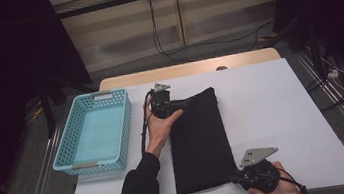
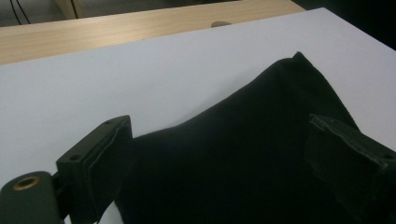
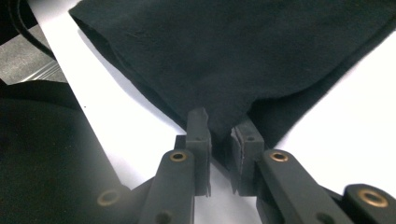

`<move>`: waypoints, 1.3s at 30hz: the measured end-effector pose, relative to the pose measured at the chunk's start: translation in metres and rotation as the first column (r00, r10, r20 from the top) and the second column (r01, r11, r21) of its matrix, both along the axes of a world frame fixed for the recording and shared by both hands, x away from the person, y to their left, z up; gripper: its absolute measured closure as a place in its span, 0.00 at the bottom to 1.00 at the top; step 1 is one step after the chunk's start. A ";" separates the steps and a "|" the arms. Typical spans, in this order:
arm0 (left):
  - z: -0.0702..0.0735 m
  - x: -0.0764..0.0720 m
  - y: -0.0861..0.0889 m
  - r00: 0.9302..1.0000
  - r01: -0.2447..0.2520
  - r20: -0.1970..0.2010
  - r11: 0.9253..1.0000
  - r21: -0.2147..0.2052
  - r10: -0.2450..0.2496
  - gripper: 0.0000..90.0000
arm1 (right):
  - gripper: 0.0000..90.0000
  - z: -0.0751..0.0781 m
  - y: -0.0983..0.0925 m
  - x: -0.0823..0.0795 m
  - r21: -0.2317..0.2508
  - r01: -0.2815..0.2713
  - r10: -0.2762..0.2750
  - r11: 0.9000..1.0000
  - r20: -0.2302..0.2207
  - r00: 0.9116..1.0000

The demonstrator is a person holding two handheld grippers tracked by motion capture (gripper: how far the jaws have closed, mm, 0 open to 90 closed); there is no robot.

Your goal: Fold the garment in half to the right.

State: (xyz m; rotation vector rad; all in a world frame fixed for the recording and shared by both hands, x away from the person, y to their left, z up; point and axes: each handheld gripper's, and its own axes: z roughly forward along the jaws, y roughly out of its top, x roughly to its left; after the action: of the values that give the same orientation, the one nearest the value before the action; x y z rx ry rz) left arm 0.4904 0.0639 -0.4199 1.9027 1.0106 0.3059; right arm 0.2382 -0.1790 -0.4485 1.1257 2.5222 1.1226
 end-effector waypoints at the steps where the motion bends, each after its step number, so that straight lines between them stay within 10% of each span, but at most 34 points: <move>1: 0.001 -0.002 0.002 1.000 0.000 0.001 1.000 -0.006 0.000 0.08 | 0.88 0.000 -0.001 0.000 0.000 0.005 -0.005 1.000 -0.003 1.000; 12: 0.005 -0.031 0.031 0.993 0.081 0.083 0.996 0.025 -0.083 0.05 | 0.69 0.002 -0.008 0.000 -0.010 0.056 -0.056 0.998 -0.001 0.998; 39: 0.001 -0.093 0.062 0.987 0.113 0.103 0.991 0.066 -0.120 0.06 | 0.39 0.012 -0.011 0.021 0.068 0.040 -0.049 0.997 0.131 0.990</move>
State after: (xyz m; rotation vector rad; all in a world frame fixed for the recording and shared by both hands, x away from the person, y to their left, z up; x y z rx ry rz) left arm 0.3973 0.1263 -0.4186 1.9690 0.8240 0.3693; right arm 0.2597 -0.1897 -0.4363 1.0788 2.3642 1.2332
